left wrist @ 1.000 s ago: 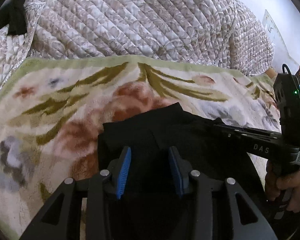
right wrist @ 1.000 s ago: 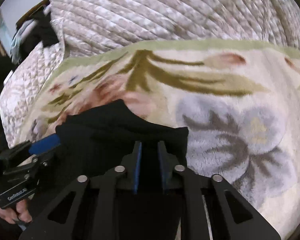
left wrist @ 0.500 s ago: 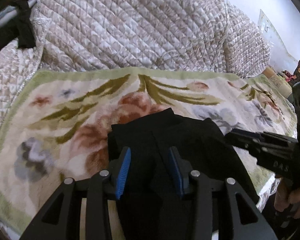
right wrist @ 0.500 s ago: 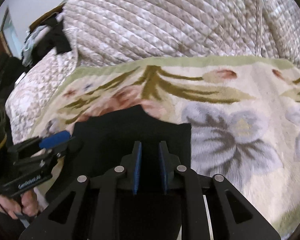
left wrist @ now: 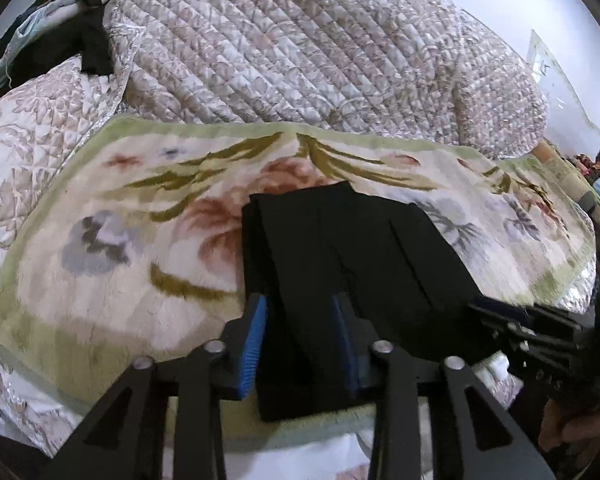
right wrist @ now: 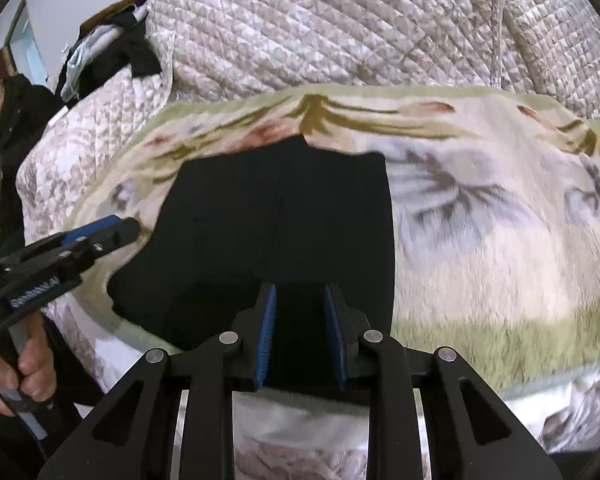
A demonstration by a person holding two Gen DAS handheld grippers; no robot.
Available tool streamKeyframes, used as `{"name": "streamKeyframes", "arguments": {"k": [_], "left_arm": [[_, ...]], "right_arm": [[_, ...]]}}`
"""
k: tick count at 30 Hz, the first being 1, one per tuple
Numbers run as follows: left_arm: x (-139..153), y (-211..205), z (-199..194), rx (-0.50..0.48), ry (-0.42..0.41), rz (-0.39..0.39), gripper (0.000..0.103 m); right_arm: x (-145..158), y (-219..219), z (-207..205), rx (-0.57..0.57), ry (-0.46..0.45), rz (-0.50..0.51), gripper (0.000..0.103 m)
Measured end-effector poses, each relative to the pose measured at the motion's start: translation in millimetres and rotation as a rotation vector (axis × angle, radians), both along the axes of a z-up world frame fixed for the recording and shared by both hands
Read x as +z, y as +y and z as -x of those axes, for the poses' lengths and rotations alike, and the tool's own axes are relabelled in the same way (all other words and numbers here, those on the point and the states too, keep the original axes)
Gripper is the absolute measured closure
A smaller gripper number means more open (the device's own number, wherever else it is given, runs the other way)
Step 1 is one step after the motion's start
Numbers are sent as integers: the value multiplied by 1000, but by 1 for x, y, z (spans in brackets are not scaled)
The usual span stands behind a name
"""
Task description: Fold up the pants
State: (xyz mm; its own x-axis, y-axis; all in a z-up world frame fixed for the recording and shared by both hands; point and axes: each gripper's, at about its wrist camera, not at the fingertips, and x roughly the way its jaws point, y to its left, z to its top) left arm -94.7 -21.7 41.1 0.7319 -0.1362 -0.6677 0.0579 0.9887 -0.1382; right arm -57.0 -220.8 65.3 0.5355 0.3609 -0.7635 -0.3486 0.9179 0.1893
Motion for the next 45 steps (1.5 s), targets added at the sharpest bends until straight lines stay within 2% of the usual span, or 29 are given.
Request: {"name": "streamKeyframes", "arguments": {"k": [1,3,5,8,15,18,39,45], "left_arm": [[0,-1,3,-12,-3,0,83],[-2,-2,6,-23,2,-7,89],[-8,0,3,-23,28,8,89],[-21,-2,-3,-19,67,-7,89],[-23,-4,-4,-17,66,-12,89],[-23,-5,-3,-15,66,-14,89],[-25,-3,-2,-14,60,-24,89],[-26,-3,-2,-12,60,-25,89]], "right_arm": [[3,-1,2,5,-13,-5,78],[7,-4,5,-12,-36,-8,78],[6,-3,8,-1,-33,-14,78],[-7,0,2,13,26,13,78],[-2,-4,4,14,11,-21,78],[-10,-2,2,22,30,-8,78],[-12,-1,5,13,29,-15,77],[-11,-1,3,29,30,-32,68]]}}
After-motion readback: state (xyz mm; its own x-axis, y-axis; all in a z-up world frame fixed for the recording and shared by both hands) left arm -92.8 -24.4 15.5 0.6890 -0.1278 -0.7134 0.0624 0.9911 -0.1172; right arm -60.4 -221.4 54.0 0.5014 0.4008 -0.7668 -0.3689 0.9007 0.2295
